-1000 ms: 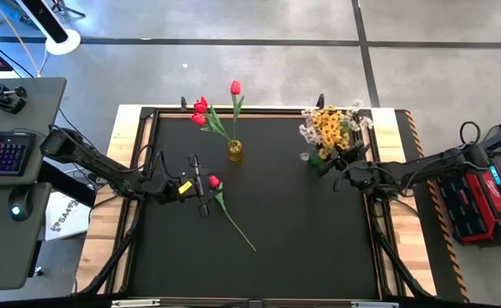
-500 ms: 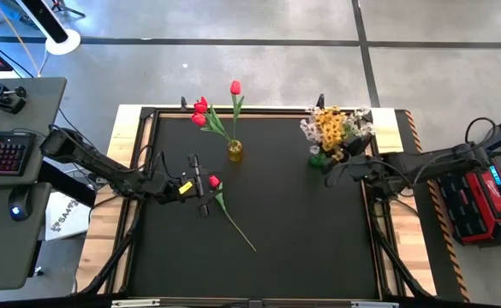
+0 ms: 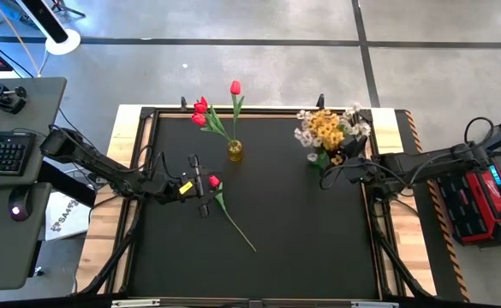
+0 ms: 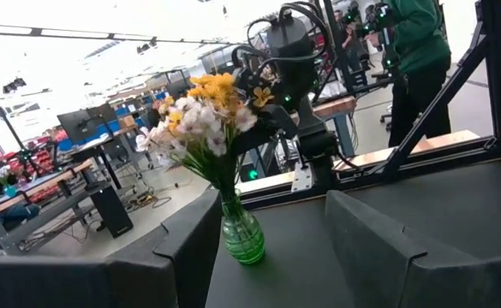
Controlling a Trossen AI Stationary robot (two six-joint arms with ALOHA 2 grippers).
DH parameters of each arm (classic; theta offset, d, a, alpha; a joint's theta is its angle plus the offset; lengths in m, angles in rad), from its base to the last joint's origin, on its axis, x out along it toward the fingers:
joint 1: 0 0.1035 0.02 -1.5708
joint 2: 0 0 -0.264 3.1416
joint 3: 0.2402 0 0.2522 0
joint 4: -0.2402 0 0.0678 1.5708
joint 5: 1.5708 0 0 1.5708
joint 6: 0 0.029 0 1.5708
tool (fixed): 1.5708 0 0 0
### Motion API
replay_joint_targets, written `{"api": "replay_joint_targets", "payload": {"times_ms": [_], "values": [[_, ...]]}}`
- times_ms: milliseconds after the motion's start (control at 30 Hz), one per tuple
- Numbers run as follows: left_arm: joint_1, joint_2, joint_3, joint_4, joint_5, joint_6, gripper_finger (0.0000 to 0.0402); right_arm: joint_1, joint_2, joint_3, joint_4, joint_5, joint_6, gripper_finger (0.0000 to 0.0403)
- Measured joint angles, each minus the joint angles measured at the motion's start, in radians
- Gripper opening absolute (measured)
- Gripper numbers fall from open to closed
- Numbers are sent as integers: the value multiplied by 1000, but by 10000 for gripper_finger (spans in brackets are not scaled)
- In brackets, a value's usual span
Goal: Sort flowers into vase by color
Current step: Put the yellow flowers into the green vase
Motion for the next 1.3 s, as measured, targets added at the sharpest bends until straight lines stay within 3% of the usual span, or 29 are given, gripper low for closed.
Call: {"api": "replay_joint_targets", "payload": {"times_ms": [233, 367, 767, 933, 1300], "values": [[0, 1, 0, -19, 0, -1, 200, -56, -1, 0, -28, -51, 34, 3], [0, 1, 0, -19, 0, 0, 200, -70, 0, 6, -25, -55, -16, 17], [0, 1, 0, -19, 0, -2, 200, -98, 0, 131, -140, -162, -22, 186], [0, 1, 0, -19, 0, -25, 200, -98, 0, 171, -212, -215, 17, 232], [0, 1, 0, -19, 0, -24, 200, -98, 0, 345, -502, -404, 145, 228]]}}
